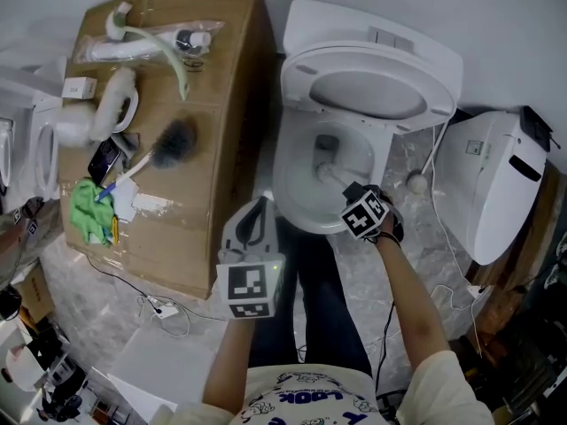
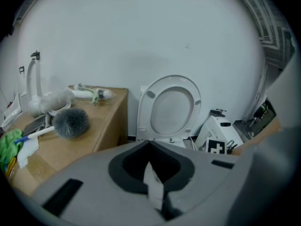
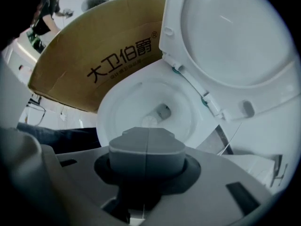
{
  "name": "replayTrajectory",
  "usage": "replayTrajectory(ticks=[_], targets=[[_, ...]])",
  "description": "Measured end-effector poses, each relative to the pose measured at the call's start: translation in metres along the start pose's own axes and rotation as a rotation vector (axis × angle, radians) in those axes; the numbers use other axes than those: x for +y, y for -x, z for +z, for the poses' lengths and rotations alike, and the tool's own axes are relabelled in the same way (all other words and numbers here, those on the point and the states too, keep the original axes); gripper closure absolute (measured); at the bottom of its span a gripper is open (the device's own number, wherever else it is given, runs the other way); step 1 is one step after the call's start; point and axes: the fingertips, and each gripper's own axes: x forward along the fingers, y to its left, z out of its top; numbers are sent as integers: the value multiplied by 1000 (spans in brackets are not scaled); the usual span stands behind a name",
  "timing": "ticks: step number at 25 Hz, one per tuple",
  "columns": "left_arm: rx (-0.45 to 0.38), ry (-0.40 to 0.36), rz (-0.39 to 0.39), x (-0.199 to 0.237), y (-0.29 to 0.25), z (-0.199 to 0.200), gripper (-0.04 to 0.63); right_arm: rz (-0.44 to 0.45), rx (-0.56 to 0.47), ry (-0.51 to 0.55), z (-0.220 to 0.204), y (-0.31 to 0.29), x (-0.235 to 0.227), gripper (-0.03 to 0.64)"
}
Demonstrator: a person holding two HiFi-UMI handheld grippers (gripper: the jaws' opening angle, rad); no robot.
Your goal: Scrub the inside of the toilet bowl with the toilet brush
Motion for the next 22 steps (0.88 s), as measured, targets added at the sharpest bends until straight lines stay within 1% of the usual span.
replayTrajectory(ticks=[5, 6, 8, 10, 14, 18, 22], targets=[[-16, 2, 0, 0, 6, 4, 594, 144, -48, -274, -6, 16, 25, 454], [-20, 1, 1, 0, 7, 5, 594, 169, -67, -303, -6, 20, 29, 454], [-27, 2, 5, 1, 10, 7, 594, 195, -122, -313, 0, 29, 32, 454], [-35, 4, 8, 1, 14, 9, 594, 179, -139, -327, -4, 39, 30, 456], [-56, 5, 12, 2, 23, 15, 594, 104, -188, -374, -9, 70, 21, 456], [-83, 27, 20, 2, 35, 23, 594, 54, -219, -459, -25, 106, 17, 454], [-114, 29, 13, -3, 51, 36, 594, -3, -254, -531, -31, 148, 17, 454]])
